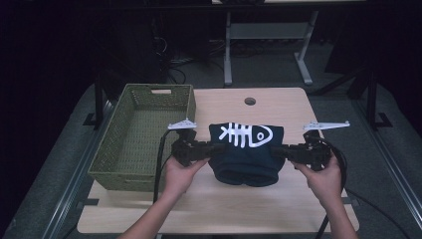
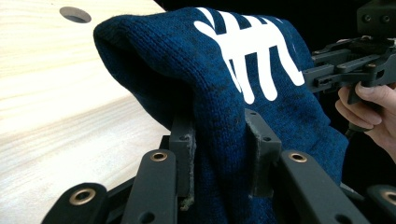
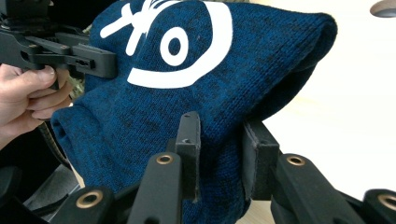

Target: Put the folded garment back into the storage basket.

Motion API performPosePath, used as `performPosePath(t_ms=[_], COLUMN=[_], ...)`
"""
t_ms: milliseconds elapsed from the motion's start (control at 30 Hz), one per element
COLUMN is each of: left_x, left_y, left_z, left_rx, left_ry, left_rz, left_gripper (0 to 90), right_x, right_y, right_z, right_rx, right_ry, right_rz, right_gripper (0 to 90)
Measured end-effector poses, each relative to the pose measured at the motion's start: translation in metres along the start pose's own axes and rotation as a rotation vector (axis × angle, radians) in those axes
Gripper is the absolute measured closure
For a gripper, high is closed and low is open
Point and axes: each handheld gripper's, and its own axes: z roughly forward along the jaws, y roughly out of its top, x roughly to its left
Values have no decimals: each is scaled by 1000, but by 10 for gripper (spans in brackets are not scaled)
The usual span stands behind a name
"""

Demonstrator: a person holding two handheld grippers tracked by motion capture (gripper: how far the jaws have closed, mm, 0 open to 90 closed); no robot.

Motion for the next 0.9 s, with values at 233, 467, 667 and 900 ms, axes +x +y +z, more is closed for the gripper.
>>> performPosePath(t_ms=[233,467,667,900], left_x=[5,11,16,21], left_y=[7,12,16,23], left_z=[-13,-25,-36,-50], left_rx=[-16,-22,-32,-48], left_ry=[-8,0,8,20], left_rz=[-15,-21,-25,-31], left_gripper=[689,689,689,689], right_x=[6,12,21,31], right_y=[10,20,30,42], right_z=[4,10,16,22], right_rx=[-16,-32,-39,-59], right_ry=[30,64,86,111], right_rz=[6,10,11,8], right_gripper=[713,713,714,714])
